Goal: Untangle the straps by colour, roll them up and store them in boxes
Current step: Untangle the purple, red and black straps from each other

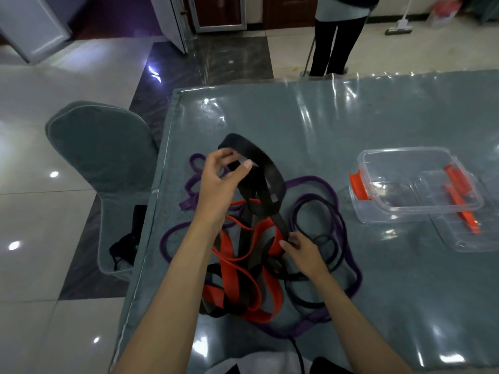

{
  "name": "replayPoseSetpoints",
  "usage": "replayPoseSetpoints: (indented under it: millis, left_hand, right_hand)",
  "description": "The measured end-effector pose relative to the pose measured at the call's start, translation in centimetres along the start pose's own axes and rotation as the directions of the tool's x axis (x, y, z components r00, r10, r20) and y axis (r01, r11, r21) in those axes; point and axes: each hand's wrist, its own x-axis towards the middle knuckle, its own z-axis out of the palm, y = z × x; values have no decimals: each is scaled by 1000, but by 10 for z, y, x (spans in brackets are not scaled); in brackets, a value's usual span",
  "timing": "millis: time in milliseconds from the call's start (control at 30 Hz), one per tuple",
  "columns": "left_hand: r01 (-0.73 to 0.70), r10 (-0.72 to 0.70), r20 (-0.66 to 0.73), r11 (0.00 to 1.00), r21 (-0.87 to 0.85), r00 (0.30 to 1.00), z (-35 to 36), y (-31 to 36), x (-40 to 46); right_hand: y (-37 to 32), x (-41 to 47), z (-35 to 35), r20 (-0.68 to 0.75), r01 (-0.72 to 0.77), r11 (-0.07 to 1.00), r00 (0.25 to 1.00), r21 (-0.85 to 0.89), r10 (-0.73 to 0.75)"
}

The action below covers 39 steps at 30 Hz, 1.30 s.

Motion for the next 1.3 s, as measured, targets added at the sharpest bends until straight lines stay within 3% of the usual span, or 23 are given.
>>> replayPoseSetpoints:
  millis: [100,167,333,433,533,600,667,700,733,867,1000,1167,1300]
  left_hand:
    - [33,-40,183,999,41,982,-1,-13,14]
    - [50,-67,271,996,68,960,5,-22,22]
    - [-58,-78,508,967,246,858,17,-42,24]
    - [-92,-107,460,917,389,881,13,-58,15]
    - [21,-231,341,852,523,911,9,-84,3]
    - [81,-392,368,769,634,843,7,-100,-10]
    - [75,-537,446,695,716,716,10,-114,-27]
    - [73,-563,461,683,726,686,11,-121,-34]
    - [75,-557,452,683,726,697,13,-128,-40]
    - [246,-510,296,748,617,808,7,-137,-49]
    - [467,-516,207,850,246,831,-7,-136,-52]
    - [494,-494,-16,868,60,869,-11,-132,-59]
    - [504,-505,-57,863,-28,861,-17,-124,-66]
  right_hand:
    - [2,4,0,-30,-38,995,999,87,40]
    - [2,8,2,11,-132,962,991,239,134]
    - [2,8,0,48,-254,849,964,464,262]
    - [7,6,-4,78,-327,778,937,536,340]
    - [6,4,-5,81,-347,748,926,565,369]
    - [4,4,-5,87,-338,763,933,551,350]
    - [-1,5,-2,86,-333,761,934,557,347]
    - [-4,5,-1,77,-321,761,938,564,339]
    - [-5,5,-1,61,-303,770,943,561,327]
    - [-5,-1,-2,-11,-224,777,958,588,285]
    - [-1,-7,-4,-29,-197,718,957,668,290]
    - [5,-14,-2,-13,-203,704,957,680,289]
    - [6,-20,-3,15,-234,686,951,689,309]
